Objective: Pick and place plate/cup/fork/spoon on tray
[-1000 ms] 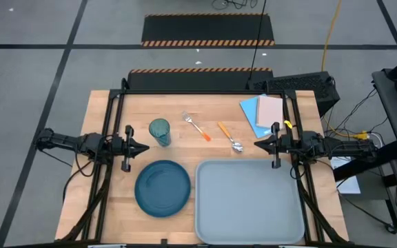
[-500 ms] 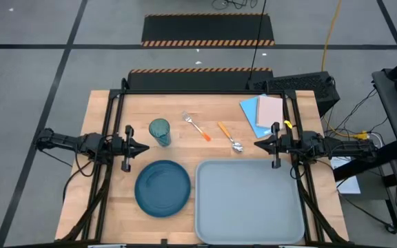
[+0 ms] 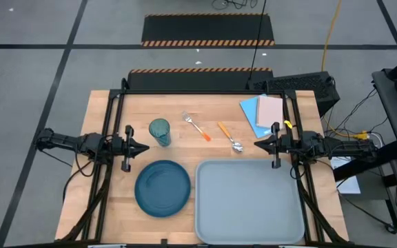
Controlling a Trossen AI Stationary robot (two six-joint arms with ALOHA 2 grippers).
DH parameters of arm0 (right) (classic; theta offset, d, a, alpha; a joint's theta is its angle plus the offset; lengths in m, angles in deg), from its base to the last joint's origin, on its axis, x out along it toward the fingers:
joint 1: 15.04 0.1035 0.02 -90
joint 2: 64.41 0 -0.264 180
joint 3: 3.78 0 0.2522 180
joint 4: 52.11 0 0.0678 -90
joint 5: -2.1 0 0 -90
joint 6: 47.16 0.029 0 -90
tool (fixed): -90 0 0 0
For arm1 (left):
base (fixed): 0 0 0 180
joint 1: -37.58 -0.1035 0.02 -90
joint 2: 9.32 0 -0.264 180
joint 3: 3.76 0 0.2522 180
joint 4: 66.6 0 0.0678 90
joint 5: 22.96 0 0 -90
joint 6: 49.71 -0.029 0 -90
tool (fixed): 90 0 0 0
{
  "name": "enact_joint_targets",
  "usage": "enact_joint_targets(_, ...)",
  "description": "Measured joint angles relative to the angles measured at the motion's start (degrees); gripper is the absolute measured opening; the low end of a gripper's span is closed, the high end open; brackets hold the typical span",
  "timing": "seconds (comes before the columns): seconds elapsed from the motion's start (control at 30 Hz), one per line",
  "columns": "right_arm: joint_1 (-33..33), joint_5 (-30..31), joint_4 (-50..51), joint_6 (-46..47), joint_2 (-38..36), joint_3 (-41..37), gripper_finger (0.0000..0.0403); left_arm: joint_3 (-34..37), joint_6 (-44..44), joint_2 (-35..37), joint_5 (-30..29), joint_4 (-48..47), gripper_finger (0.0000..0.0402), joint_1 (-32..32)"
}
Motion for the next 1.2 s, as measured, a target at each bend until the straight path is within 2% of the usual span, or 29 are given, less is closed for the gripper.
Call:
enact_joint_targets(0.97, 0.0, 0.0, 0.0, 0.0, 0.0, 0.0, 0.0000, 0.0, 0.0, 0.0, 0.0, 0.0, 0.0019, 0.0)
enact_joint_targets(1.2, 0.0, 0.0, 0.0, 0.0, 0.0, 0.0, 0.0000, 0.0, 0.0, 0.0, 0.0, 3.6, 0.0019, 0.0)
